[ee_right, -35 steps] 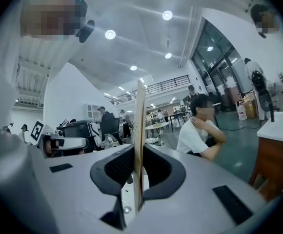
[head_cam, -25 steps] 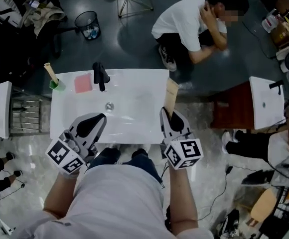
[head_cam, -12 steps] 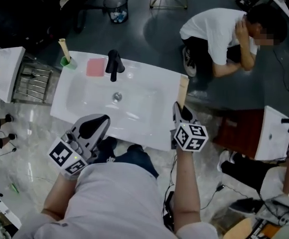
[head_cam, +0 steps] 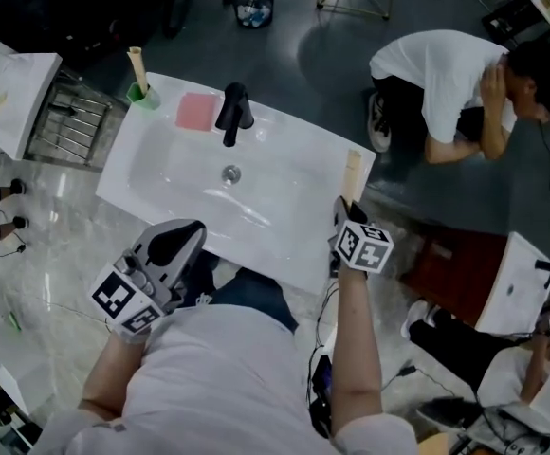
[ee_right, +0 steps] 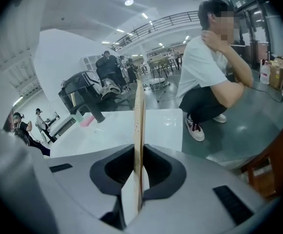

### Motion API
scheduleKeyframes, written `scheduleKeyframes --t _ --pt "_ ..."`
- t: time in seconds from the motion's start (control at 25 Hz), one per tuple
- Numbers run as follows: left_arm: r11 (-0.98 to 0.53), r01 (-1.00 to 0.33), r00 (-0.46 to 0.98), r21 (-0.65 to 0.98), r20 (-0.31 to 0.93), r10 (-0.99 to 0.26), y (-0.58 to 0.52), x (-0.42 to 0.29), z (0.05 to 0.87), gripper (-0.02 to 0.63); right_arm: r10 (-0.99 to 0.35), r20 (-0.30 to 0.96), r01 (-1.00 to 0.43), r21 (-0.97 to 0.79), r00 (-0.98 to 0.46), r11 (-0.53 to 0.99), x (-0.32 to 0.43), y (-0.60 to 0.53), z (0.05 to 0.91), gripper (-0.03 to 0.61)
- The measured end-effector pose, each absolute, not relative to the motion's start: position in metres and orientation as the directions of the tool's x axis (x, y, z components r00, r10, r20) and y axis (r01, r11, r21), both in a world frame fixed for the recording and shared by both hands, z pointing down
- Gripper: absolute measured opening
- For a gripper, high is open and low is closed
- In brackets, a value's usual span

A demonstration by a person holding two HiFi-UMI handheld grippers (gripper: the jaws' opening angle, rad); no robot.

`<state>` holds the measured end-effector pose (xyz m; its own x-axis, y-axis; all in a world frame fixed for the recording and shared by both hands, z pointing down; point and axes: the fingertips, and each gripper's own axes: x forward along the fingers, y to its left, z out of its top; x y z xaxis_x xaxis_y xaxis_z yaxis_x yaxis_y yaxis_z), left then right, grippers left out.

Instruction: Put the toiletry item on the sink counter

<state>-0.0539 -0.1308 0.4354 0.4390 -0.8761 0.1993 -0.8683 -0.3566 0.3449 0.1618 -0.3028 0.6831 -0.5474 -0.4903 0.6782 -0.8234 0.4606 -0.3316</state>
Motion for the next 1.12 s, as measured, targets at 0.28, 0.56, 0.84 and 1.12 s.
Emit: scheduleKeyframes --t 0.28,0.56,0.84,1.12 --pt "-0.326 -0.877 0.413 0.352 0.209 -0.886 -0.132 -0.060 0.440 0.018 -0.444 0.722 -0.826 -0.325 -0.531 0.460 0.159 -0.303 0.704 0.052" --pt "-0.324 -0.878 0.413 0.353 0.214 -0.885 -0.133 -0.058 0.441 0.018 -0.430 0.742 -0.836 -0.321 -0.514 0.445 0.160 -0.305 0.709 0.054" --pt "-0.318 -0.880 0.407 0.354 0.212 -0.889 -0.129 -0.061 0.441 0.018 -0.441 0.733 -0.837 -0.330 -0.518 0.436 0.161 -0.306 0.709 0.064" --pt "-0.332 -0.874 0.418 0.356 0.200 -0.886 -0.128 -0.060 0.437 0.018 -0.466 0.728 -0.847 -0.304 -0.502 0.436 0.164 -0.311 0.698 0.167"
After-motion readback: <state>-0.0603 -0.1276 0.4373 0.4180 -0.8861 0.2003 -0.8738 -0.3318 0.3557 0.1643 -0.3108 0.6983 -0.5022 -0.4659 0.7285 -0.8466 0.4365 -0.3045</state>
